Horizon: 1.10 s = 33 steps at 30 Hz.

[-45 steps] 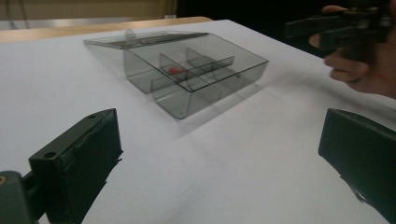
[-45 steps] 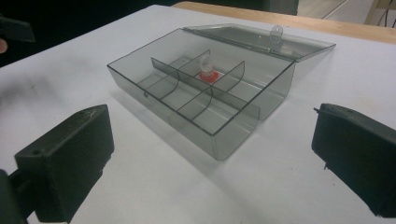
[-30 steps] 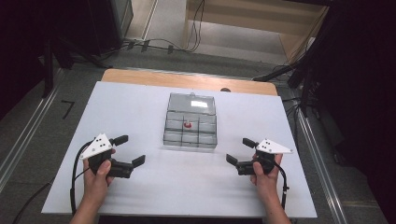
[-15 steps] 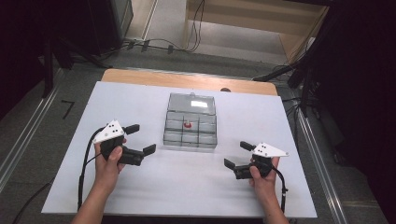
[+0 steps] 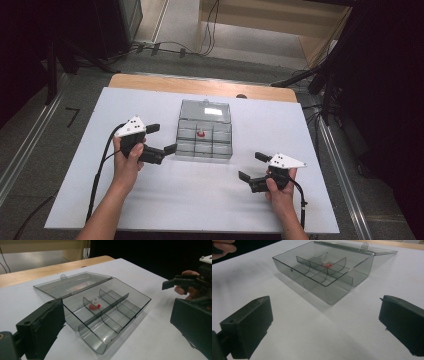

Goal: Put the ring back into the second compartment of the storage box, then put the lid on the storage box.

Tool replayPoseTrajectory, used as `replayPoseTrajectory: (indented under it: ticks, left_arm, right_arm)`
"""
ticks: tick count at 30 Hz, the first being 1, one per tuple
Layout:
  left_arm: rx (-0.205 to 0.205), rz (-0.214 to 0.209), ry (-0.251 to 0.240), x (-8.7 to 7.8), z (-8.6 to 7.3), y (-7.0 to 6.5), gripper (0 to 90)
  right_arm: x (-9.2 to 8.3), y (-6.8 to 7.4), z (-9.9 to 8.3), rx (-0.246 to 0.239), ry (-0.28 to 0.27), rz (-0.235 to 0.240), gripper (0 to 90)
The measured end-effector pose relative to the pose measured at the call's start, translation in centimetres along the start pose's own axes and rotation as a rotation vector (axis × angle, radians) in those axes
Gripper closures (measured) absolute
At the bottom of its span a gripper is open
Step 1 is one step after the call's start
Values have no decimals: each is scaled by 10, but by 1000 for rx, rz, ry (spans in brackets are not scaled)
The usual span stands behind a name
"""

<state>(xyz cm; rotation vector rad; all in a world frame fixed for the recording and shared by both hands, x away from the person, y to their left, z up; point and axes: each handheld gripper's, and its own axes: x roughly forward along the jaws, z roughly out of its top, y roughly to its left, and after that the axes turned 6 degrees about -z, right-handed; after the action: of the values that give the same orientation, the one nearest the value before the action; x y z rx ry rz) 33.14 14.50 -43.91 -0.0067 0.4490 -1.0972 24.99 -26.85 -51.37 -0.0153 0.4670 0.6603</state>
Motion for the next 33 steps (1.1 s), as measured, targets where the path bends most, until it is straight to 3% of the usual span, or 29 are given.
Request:
replayPoseTrajectory:
  ticks: [17,20,28,33]
  left_arm:
    - [-45,-21,15,36,18,28,8]
    - [-71,-16,-2,39,17,34,27]
    - [-99,-1,23,52,16,49,32]
    - [-114,39,40,61,18,58,48]
  right_arm:
    - [2,0,-1,-2,-1,5,0]
    - [2,0,-1,-3,-1,4,0]
    - [3,1,0,1,3,2,0]
    - [3,-1,1,9,4,0,0]
